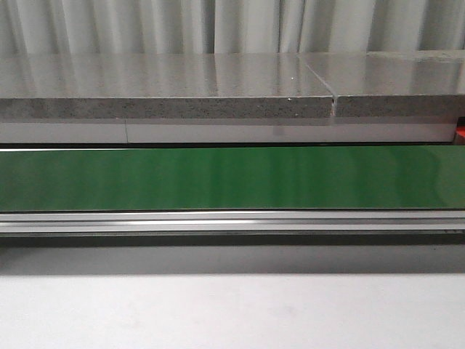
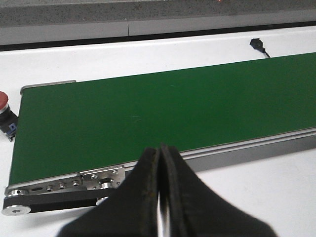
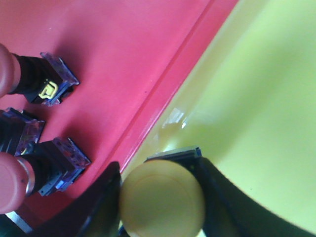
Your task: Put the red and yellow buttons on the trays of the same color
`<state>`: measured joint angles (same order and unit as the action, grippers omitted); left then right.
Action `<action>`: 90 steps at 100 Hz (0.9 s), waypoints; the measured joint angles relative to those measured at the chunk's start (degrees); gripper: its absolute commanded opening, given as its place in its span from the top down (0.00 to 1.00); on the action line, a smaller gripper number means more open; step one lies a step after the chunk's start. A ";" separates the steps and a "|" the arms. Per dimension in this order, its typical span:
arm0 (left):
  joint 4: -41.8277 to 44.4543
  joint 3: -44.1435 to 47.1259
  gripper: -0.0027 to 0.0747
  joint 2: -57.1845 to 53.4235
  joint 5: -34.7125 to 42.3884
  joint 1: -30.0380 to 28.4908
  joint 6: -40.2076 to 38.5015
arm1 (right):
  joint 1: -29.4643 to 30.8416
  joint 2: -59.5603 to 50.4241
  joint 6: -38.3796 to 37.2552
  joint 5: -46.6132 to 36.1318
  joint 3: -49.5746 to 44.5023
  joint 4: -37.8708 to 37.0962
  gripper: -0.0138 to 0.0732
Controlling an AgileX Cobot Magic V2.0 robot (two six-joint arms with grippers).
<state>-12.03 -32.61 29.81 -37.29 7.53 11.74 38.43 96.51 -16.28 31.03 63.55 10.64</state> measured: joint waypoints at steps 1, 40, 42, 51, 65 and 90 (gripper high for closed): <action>0.00 0.00 0.99 0.00 0.00 0.00 0.00 | 0.00 0.00 -0.08 -0.12 0.00 0.00 0.62; 0.00 0.00 0.99 0.00 0.00 0.00 0.00 | 0.00 0.00 -0.08 -0.12 0.00 0.13 0.31; 0.00 0.00 0.99 0.00 0.00 0.00 0.00 | 0.00 0.00 -0.08 -0.12 0.00 0.13 0.31; 0.00 0.00 0.99 0.00 0.00 0.00 0.00 | 0.00 0.00 -0.08 -0.12 0.00 0.13 0.31; 0.00 0.00 0.99 0.00 0.00 0.00 0.00 | 0.00 -0.32 -0.08 -0.20 0.00 0.13 0.31; 0.00 0.00 0.99 0.00 0.00 0.00 0.00 | 0.00 -5.85 -0.08 -0.20 0.00 -1.67 0.31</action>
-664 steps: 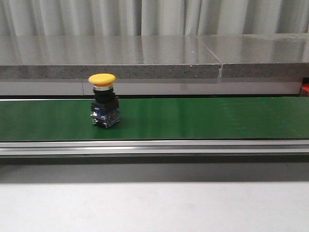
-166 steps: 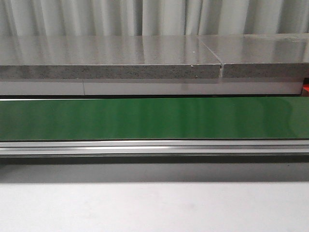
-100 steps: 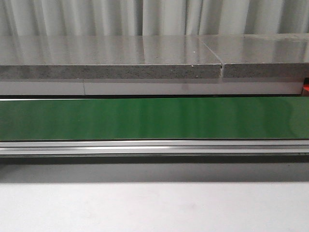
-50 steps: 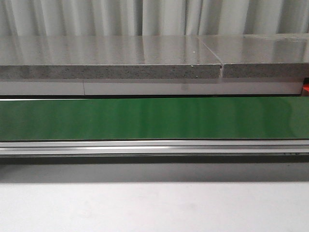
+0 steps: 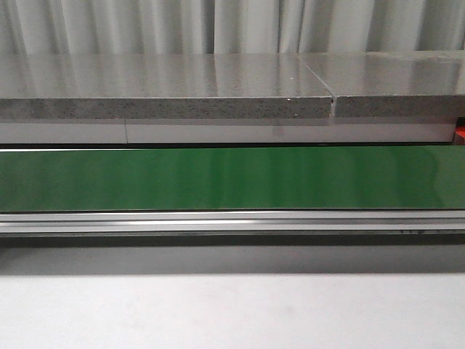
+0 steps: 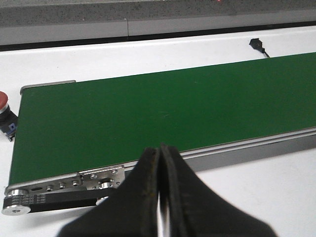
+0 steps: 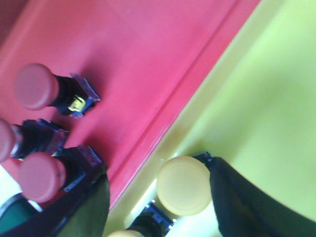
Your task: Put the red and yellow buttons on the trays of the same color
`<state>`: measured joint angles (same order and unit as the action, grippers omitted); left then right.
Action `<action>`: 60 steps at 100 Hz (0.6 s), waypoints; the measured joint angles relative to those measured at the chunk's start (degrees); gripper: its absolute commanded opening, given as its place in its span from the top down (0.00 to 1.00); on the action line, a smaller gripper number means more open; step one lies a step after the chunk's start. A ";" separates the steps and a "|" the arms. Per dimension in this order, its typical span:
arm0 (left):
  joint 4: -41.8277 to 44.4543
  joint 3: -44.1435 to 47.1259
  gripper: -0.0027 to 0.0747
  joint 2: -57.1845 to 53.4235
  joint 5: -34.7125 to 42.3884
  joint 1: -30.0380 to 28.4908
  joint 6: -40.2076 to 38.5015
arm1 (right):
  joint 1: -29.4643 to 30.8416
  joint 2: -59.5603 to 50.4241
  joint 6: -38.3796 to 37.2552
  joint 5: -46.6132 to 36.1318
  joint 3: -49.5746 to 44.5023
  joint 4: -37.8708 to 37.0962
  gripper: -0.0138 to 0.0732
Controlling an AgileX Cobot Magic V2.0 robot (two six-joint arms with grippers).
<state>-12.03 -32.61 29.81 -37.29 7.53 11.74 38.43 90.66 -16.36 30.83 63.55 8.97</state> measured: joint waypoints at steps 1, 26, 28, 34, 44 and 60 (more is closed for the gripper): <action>0.00 0.00 0.99 0.00 0.00 0.00 0.00 | 0.00 -0.37 0.00 0.00 0.00 -0.12 0.31; -0.09 0.00 0.99 0.00 0.00 0.00 0.00 | -7.81 -7.48 4.90 0.00 0.00 -1.22 0.50; -0.09 0.00 0.99 0.00 0.00 0.00 0.00 | -9.09 -7.86 5.05 0.10 0.00 -1.19 0.53; -0.09 0.00 0.99 0.00 0.00 0.00 0.00 | -13.22 -9.40 5.39 0.10 0.00 -1.72 0.63; -0.09 0.00 0.99 0.00 0.00 0.00 0.00 | -19.81 -11.41 5.64 0.69 0.00 -3.54 0.81; -0.09 0.00 0.99 0.00 0.00 0.00 0.00 | -28.62 -13.62 5.73 2.22 0.00 -5.75 0.92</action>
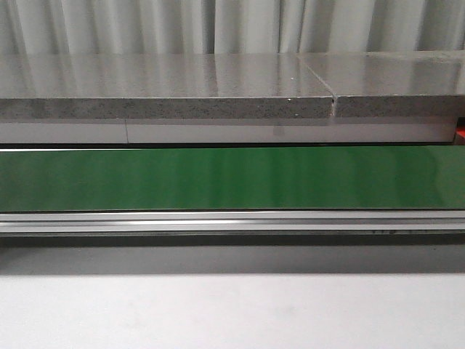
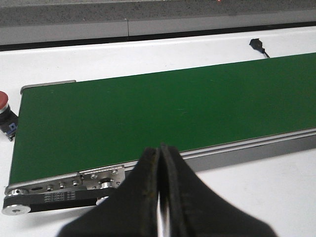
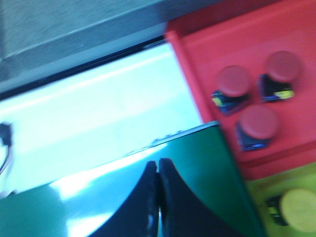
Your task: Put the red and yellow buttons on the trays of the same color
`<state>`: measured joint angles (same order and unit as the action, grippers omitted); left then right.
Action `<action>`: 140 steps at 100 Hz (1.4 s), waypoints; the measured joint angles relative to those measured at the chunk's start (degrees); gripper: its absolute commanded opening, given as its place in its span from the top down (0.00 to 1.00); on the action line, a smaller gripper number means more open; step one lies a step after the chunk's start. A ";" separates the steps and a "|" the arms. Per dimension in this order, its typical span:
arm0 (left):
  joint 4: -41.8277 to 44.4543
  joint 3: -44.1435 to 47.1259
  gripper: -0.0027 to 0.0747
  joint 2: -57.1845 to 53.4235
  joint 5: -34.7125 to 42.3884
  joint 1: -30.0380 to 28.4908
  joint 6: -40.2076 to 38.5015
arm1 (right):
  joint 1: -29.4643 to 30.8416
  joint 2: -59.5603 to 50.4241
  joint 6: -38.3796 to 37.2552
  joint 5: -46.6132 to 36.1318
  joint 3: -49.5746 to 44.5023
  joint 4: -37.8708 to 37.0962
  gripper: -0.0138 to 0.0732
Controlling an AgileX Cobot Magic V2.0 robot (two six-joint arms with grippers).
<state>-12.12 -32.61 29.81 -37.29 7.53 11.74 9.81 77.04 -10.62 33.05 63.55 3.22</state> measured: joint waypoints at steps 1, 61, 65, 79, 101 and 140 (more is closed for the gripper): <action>0.00 0.00 0.99 0.00 0.00 0.00 0.00 | -0.33 -0.15 0.11 0.02 0.00 -0.12 0.92; 0.00 0.00 0.99 0.00 0.00 0.00 0.00 | -20.52 -14.45 8.67 0.83 -6.60 -1.62 0.92; 0.00 0.00 0.99 0.00 0.00 0.00 0.00 | -20.63 -16.26 8.71 0.36 -8.29 -1.62 0.92; 0.00 0.00 0.99 0.00 0.00 0.00 0.00 | -20.63 -23.46 8.84 -2.00 -15.79 -1.86 0.92; 0.00 0.00 0.99 0.00 0.00 0.00 0.00 | -20.63 -36.83 8.93 -3.56 -26.45 -2.46 0.92; 0.00 0.00 0.99 0.00 0.36 0.00 0.00 | -20.63 -55.23 8.97 -3.15 -32.77 -2.46 0.92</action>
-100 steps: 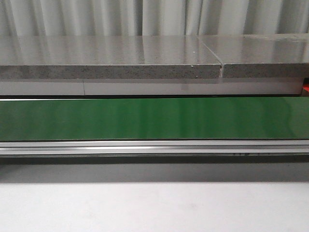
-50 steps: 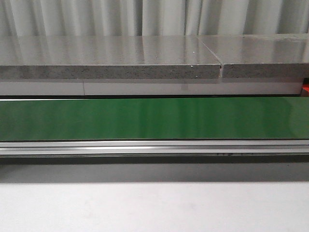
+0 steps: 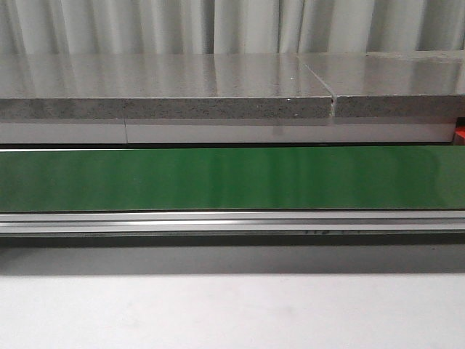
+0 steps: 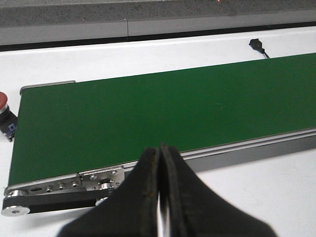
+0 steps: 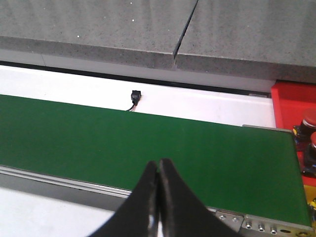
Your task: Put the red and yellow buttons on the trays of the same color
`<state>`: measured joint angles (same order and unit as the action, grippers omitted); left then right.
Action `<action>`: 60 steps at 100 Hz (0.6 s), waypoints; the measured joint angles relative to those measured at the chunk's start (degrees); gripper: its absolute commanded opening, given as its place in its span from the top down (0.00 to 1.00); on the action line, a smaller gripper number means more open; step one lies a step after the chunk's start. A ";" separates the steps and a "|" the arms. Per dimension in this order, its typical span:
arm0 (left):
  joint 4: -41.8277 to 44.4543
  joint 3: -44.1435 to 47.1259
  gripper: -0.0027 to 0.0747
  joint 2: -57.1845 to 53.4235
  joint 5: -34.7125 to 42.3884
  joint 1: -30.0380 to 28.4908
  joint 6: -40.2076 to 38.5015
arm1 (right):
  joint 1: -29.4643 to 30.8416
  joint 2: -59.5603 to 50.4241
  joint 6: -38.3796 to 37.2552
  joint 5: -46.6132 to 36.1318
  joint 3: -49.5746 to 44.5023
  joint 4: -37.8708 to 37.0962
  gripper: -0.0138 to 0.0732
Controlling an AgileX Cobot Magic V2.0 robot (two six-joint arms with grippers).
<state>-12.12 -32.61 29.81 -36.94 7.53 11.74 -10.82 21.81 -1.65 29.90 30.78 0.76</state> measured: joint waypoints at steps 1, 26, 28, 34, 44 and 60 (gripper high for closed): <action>0.00 0.00 0.99 0.00 0.01 0.00 0.00 | 0.00 -0.17 0.00 0.13 0.00 0.00 0.92; 0.00 -3.70 0.99 5.58 3.16 -2.42 -5.34 | 0.00 -0.56 0.00 0.58 -0.35 0.00 0.92; 0.00 -4.50 0.99 6.59 3.16 -2.97 -5.65 | 0.00 -0.56 0.00 0.58 -0.35 0.00 0.92; 0.00 -6.74 0.99 9.91 3.05 -4.88 -6.40 | 0.00 -0.56 0.00 0.58 -0.35 0.00 0.92; 0.00 -10.81 0.99 15.49 2.02 -8.63 -7.44 | 0.00 -0.56 0.00 0.58 -0.35 0.00 0.92; 0.00 -16.49 0.89 24.17 -0.67 -15.15 -7.58 | 0.00 -0.56 0.00 0.58 -0.35 0.00 0.92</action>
<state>-12.12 -49.10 53.97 -37.61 -7.62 4.16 -10.82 21.25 -1.65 30.48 30.42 0.76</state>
